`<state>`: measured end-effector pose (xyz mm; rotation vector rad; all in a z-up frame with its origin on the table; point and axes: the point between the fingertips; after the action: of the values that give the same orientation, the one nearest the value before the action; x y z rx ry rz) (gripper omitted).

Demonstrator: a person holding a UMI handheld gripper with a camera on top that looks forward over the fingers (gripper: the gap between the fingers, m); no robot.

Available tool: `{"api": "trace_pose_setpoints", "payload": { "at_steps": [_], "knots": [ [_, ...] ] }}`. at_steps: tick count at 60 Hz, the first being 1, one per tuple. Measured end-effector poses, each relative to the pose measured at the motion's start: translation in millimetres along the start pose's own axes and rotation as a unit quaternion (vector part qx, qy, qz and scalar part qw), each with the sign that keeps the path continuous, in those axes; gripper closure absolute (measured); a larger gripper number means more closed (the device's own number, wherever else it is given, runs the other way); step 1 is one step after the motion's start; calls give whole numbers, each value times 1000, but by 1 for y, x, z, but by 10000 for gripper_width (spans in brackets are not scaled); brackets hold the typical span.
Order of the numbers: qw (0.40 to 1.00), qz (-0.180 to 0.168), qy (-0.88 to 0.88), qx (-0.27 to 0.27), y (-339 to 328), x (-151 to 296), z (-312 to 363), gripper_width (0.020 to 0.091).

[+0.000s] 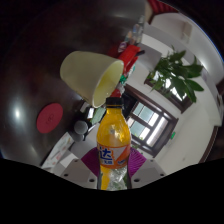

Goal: Pour water

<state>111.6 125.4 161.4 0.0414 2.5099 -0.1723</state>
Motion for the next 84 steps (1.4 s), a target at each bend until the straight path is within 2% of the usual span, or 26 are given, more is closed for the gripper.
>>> {"api": "trace_pose_setpoints", "payload": {
  "at_steps": [13, 14, 15, 20, 26, 32, 37, 41, 43, 54, 60, 64, 78, 79, 84],
  "knots": [
    [997, -1, -75, -24, 6, 10, -14, 769],
    [997, -2, -76, -25, 6, 10, -15, 799],
    [997, -2, -77, -26, 6, 9, -15, 770],
    [997, -4, -69, -31, 3, 9, -16, 766],
    [999, -18, 13, -32, -5, 6, -21, 771],
    [982, -31, 188, -9, -14, 0, -20, 771],
    [937, -52, 346, 18, -22, -6, -25, 770],
    [881, -55, 469, 22, -27, -7, -29, 771],
    [851, -68, 519, 28, -26, -13, -36, 773],
    [626, -106, 769, 73, -21, -10, -37, 771],
    [544, -121, 826, 90, -12, -3, -19, 771],
    [520, -124, 841, 87, -7, -3, -7, 770],
    [507, -124, 849, 80, 1, 20, 22, 772],
    [509, -123, 848, 82, 2, 22, 25, 754],
    [507, -127, 850, 66, 1, 19, 26, 770]
  ]
}}
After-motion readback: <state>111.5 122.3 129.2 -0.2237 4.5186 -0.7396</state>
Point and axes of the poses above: the point between the fingertips, and its own axes, seen from behind it with the camera up: z to the left, x up, y forward, the way the camera looks, and after that the axes turned 4 degrees about -y, right-handed
